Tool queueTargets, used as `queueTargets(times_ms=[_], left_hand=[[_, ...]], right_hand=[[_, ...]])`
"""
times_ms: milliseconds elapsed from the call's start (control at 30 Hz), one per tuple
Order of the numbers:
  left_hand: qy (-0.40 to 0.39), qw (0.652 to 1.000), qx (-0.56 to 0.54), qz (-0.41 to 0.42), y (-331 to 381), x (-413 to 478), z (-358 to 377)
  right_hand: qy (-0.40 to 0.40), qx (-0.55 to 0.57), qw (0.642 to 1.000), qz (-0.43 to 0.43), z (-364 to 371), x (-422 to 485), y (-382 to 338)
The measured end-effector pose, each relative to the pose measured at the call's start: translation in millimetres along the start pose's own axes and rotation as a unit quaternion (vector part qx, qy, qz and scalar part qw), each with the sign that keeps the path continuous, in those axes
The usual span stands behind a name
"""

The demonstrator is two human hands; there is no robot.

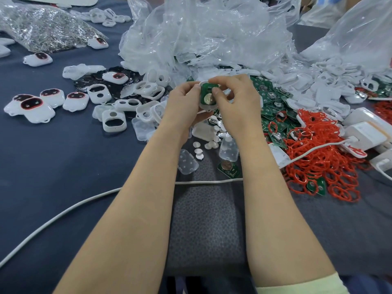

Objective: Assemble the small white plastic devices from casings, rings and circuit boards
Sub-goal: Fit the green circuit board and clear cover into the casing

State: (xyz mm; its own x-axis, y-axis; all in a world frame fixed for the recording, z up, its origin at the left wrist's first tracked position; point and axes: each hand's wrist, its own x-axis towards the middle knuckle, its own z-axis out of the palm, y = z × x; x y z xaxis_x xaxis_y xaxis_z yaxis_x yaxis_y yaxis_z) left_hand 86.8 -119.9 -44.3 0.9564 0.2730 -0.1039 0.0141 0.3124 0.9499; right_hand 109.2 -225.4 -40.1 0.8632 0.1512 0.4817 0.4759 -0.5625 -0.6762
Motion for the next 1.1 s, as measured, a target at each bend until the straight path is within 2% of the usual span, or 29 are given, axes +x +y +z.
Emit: queueTargets(times_ms=[667,733,833,900,1000,1100], left_hand=[[0.011,0.994,0.079,0.075,-3,-3,-3],[0.023,0.994,0.075,0.076,-3,-2,-3],[0.087,0.994,0.025,0.061,-1,3,-7],[0.130,0.990,-0.037,0.049,1,6,-10],[0.155,0.984,-0.074,0.048,2,9,-11],[0.156,0.983,-0.080,0.054,2,10,-11]], right_hand=[[-0.009,0.075,0.994,0.075,5,-1,4],[-0.004,0.075,0.994,0.084,3,-2,3],[-0.002,0.028,0.996,0.084,-8,-1,0],[-0.083,-0.046,0.992,0.079,-16,-2,-2],[-0.266,-0.155,0.948,0.078,-17,-8,-10],[-0.318,-0.221,0.917,0.091,-13,-11,-15]])
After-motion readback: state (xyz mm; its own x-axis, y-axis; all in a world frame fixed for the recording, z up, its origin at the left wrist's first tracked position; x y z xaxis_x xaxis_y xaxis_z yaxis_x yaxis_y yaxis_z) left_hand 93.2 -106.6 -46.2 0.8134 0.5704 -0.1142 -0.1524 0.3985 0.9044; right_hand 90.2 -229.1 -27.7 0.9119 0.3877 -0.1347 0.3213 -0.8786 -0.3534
